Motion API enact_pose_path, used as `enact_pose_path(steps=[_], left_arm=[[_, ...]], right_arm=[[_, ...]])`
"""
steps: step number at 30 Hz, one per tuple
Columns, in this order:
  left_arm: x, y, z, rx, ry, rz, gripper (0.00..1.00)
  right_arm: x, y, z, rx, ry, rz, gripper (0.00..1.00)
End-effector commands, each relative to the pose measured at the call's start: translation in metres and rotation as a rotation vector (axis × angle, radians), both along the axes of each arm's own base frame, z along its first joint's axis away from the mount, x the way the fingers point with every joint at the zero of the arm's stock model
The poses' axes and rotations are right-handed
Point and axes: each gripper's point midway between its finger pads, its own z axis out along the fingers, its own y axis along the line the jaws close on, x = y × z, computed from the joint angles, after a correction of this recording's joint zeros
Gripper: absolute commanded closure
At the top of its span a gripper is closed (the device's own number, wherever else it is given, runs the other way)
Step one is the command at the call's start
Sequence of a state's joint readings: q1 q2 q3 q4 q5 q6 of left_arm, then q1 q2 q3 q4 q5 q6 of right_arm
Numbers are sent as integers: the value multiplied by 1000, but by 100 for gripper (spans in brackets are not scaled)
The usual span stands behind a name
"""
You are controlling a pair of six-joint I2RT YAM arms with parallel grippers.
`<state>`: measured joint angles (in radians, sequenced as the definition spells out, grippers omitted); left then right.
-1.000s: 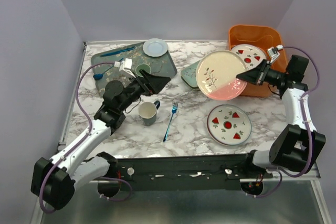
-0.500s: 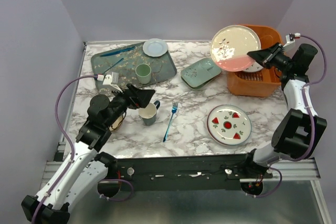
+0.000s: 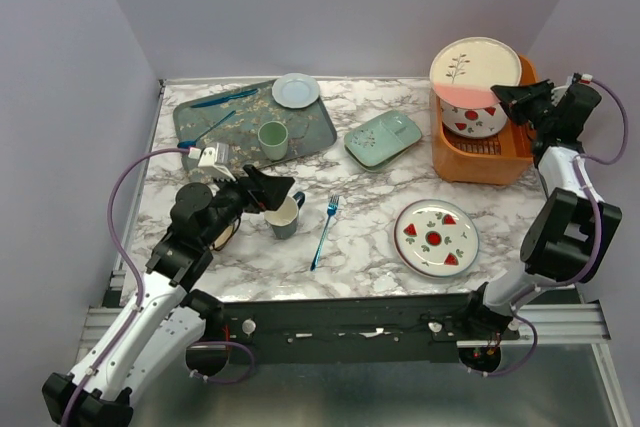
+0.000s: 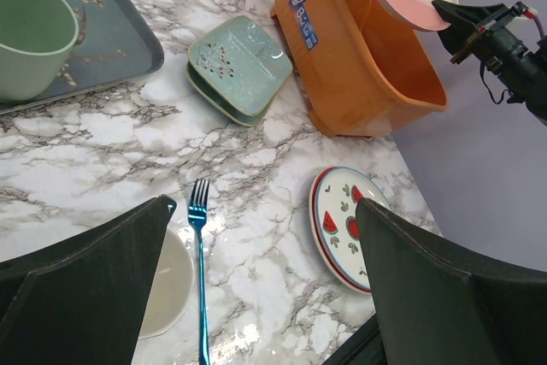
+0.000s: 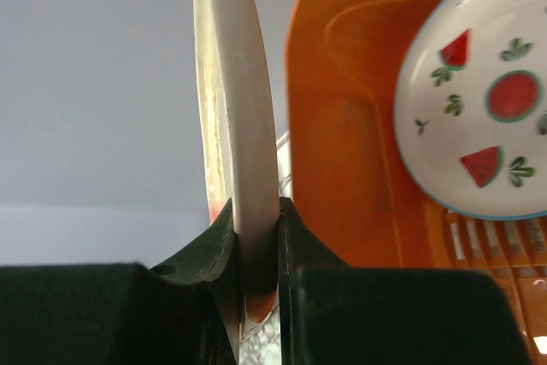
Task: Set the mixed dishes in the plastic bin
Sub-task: Place the plate in the plastic bin.
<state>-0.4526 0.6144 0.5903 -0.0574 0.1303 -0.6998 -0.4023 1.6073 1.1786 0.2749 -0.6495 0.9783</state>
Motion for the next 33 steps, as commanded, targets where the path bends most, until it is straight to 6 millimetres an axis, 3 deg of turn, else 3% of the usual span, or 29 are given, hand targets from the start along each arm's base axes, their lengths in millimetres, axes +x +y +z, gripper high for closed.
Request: enact_pose_path(steps=[1,4,10,11,15,33], left_arm=[[5,4,-9,28,11,26,1],[7,5,-10,31,13,30,1],[8,5,-13,30,23,34,1],[8,4,-12,28,22,34,1],[9,4,-15,29,29,34,1],[10,1,-14,11,35,28,1]], right_arm=[[27,-41,19,50,-41,-189,100],[34,-49,3,70,1,-218,100],[45,-67,-7,57,29,-289,100],[46,-69,-19,68,80,-303,100],[51,-79,-34,60,131,-345,100],[65,-82,-72,54,256,-348,100]])
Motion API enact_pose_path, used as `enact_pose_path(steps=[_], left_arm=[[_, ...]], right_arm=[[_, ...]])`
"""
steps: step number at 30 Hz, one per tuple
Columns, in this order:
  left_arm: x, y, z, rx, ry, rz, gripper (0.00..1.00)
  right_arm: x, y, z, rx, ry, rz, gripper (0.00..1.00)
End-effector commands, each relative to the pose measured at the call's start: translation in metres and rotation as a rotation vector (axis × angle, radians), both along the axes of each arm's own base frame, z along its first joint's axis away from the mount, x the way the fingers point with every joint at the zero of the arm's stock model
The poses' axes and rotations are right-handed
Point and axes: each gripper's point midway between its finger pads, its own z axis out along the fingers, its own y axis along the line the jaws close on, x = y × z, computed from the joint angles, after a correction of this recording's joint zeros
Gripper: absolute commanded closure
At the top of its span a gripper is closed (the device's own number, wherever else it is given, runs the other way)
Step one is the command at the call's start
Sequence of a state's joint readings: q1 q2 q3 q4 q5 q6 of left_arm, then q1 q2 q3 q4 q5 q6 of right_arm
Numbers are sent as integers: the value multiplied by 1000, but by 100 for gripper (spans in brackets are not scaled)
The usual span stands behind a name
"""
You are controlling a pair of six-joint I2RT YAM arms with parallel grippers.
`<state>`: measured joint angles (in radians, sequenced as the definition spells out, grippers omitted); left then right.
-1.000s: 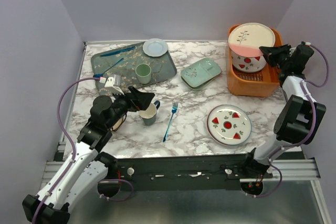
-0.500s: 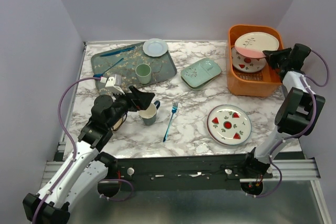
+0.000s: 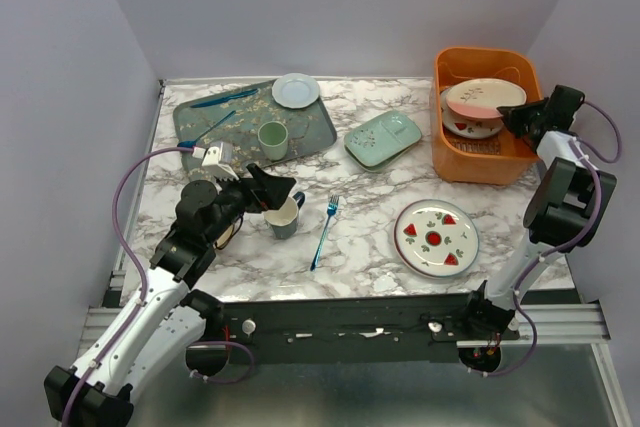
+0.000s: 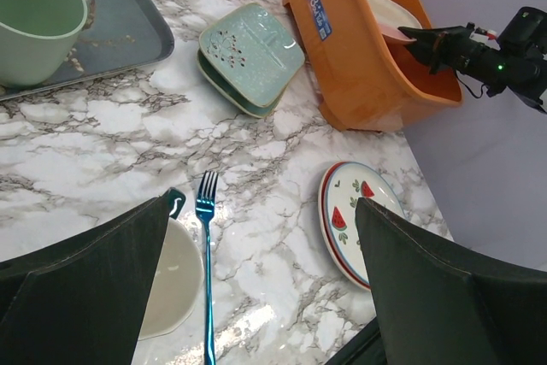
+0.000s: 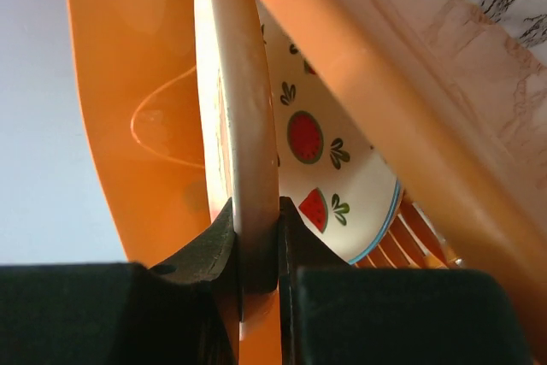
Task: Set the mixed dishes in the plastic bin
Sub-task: Place the plate in the plastic bin.
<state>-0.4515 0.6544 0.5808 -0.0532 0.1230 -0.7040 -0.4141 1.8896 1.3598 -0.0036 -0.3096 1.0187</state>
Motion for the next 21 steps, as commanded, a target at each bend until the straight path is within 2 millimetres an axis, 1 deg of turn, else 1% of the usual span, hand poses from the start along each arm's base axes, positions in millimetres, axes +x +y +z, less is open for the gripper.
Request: enact_pose_path(steps=[1,6,8,11,12,13,14,17,21], left_arm=[[4,3,1,-5,-10,19,1],[4,3,0,-5,-7,19,1],[4,2,-1,-5,-7,18,1],[4,2,-1,-4,-5,18,1],[5,2,-1,-4,-4,21,1],[4,2,0,-6,-5,18,1],[5,2,0,-5,-5,21,1],[5,2,0,-7,-4,20,1],[5,2,0,-11,-3,22,1]], right_arm=[[24,-7,48,-52,-126,0,100],[28,-5,39,-41,-102,6,98],[29,-5,35,-42,-91,8,94],[32,-5,30,-39,-79,11,91],[34,-4,31,-40,-82,14,90],[35,-5,30,-41,-82,15,88],[33,-3,24,-31,-55,17,86],[34,-2,20,-31,-46,22,81],[35,0,17,-27,-36,25,71]])
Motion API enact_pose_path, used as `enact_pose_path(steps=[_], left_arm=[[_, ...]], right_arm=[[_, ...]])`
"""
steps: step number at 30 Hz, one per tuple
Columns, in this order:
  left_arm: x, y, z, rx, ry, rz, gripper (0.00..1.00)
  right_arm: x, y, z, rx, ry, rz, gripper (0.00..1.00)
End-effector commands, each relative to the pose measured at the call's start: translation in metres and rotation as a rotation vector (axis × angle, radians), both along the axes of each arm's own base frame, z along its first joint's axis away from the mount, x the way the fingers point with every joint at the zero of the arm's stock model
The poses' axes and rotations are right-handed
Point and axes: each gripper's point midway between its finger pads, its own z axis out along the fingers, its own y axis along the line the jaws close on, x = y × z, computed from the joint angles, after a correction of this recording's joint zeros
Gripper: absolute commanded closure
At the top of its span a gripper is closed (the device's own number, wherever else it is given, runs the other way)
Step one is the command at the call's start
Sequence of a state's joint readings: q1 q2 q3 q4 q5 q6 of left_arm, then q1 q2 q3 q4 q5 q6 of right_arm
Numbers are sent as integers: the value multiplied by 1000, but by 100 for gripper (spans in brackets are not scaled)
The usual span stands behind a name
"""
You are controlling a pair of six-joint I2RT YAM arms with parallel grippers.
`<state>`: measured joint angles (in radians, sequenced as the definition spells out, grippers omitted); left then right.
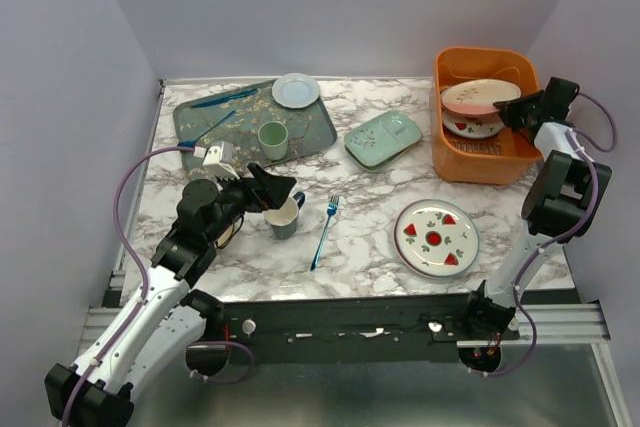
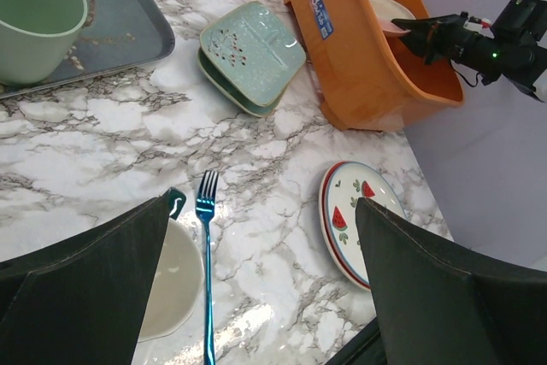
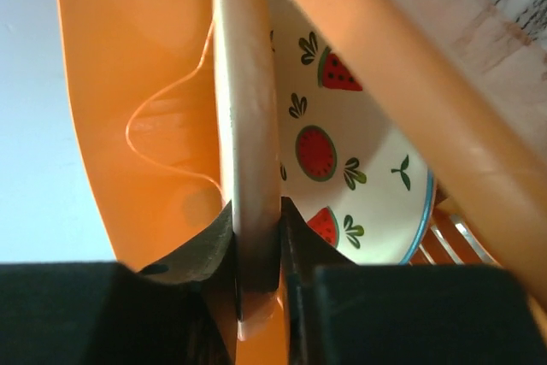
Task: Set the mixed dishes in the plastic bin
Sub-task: Place the plate in the plastic bin.
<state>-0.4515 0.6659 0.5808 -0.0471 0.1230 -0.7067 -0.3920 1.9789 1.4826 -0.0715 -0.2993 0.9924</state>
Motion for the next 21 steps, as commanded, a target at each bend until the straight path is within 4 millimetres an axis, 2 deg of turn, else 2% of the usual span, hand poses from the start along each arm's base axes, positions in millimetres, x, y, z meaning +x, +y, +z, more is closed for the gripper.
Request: enact_pose_path(steps=[1,6,10,11,21], left_arm=[[3,2,2,-11,-9,20,1],[3,2,4,-13,-12,19,1],[3,2,4,-13,-12,17,1],[3,2,5,-14,-14,17,1],[2,2,7,-18,-18,14,1]], right_arm=[[14,-2,24,-12,-70,2,69],[14,-2,25,-13,-67,1,60],[13,-1,24,-18,-61,0,57],[12,-2,23,-16,-55,-2,52],[5,-5,16,-61,14,-18,30]])
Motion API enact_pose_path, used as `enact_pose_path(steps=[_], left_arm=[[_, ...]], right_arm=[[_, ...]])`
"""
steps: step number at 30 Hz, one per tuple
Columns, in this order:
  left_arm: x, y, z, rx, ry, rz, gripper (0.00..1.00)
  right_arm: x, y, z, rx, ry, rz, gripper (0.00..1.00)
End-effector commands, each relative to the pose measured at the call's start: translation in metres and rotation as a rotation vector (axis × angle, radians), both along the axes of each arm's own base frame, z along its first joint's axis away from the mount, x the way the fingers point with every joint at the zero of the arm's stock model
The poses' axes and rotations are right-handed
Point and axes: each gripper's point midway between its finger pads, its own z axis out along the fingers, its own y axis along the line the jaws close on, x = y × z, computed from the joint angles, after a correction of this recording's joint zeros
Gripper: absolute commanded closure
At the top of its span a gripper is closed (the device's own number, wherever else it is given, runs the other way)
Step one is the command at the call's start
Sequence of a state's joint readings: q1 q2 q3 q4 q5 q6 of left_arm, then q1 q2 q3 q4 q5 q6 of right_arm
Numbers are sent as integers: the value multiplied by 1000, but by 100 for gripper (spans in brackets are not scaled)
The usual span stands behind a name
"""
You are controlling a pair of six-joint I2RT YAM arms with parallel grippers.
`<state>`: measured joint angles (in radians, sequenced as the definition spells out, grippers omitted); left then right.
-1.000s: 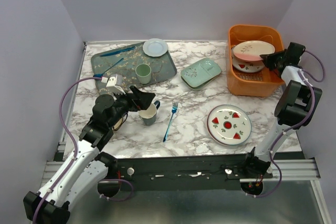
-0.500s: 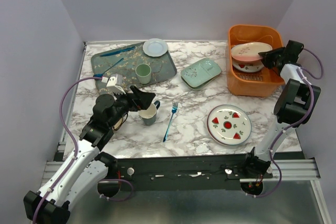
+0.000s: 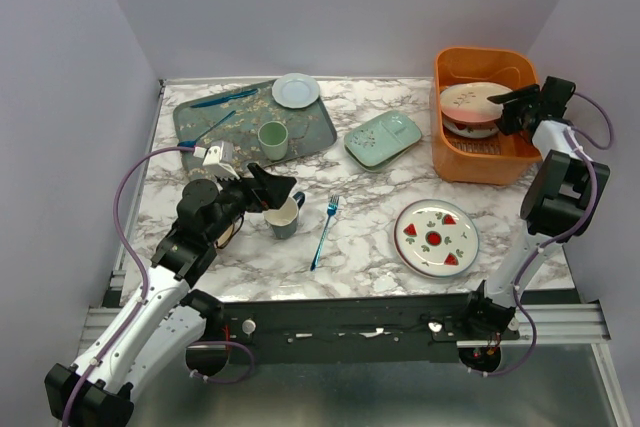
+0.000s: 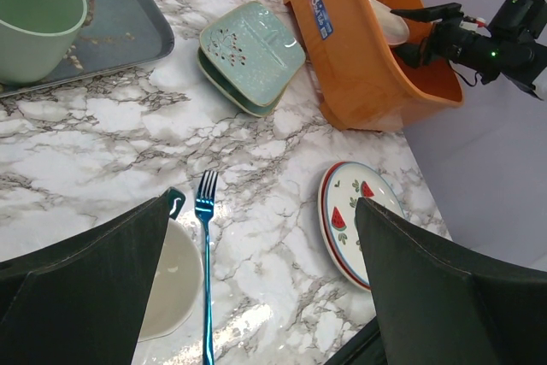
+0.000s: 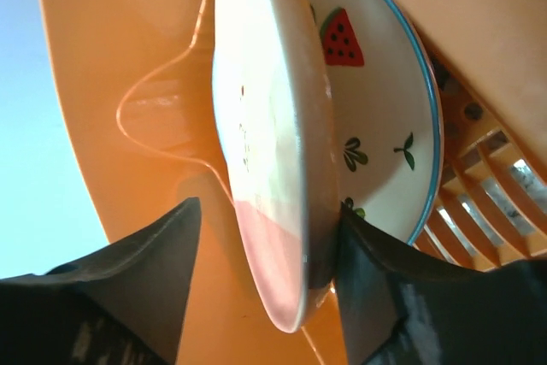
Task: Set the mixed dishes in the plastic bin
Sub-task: Place the plate in the plastic bin.
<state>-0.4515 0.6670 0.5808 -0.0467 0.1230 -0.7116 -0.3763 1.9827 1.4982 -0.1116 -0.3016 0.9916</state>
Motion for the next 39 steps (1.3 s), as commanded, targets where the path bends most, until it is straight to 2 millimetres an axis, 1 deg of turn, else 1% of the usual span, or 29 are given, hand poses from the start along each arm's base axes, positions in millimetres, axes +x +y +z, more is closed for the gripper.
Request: enact_pose_path(steps=[1,4,5,7,8,12,13,14,23,25,26,27,29,31,32,34,35,39], left_arm=[[2,2,7,-16,-21,14,1],[2,2,6,-17,-19,14,1],[2,3,6,-17,-19,15,1],[1,2,7,-19,-21,14,1],[1,3,7,-19,-21,16,1],[1,3,5,-19,-18,16,1],[1,3,6,-20,-20,17,1],[1,3,6,-21,-18,16,1],[1,2,6,-25,-19,13,1],[1,2,6,-25,-19,13,1],[0,2,7,-26,-21,12,1],[1,2,6,-26,-19,12,1],[0,2,6,-26,-19,12,1],[0,2,5,-26,-17,13,1],[1,2,5,-27,-16,15,1],[0,2,4,-28,-14,11,1],[0,2,4,-29,-15,12,1],[0,2,5,-33,-16,13,1]], right_arm=[[5,-16,19,-88,-8,-33,30],[4,-18,17,-104,17,-42,29],[2,-15,14,-109,41,-46,26],[3,-19,15,-144,54,-58,22],[2,-15,12,-147,73,-54,18],[4,-12,8,-157,92,-45,17],[5,-13,10,-166,91,-47,17],[5,-12,5,-169,106,-47,14],[1,-17,-8,-206,167,-50,12],[2,-19,-9,-223,174,-46,12],[0,-20,-11,-228,190,-50,9],[1,-21,-8,-237,189,-55,9],[0,-21,-13,-241,212,-52,5],[3,-21,-13,-241,220,-50,5],[1,-20,-18,-239,243,-47,1],[3,-21,-16,-246,243,-45,0],[1,-21,-20,-248,260,-49,0],[1,-19,-20,-262,275,-35,0]])
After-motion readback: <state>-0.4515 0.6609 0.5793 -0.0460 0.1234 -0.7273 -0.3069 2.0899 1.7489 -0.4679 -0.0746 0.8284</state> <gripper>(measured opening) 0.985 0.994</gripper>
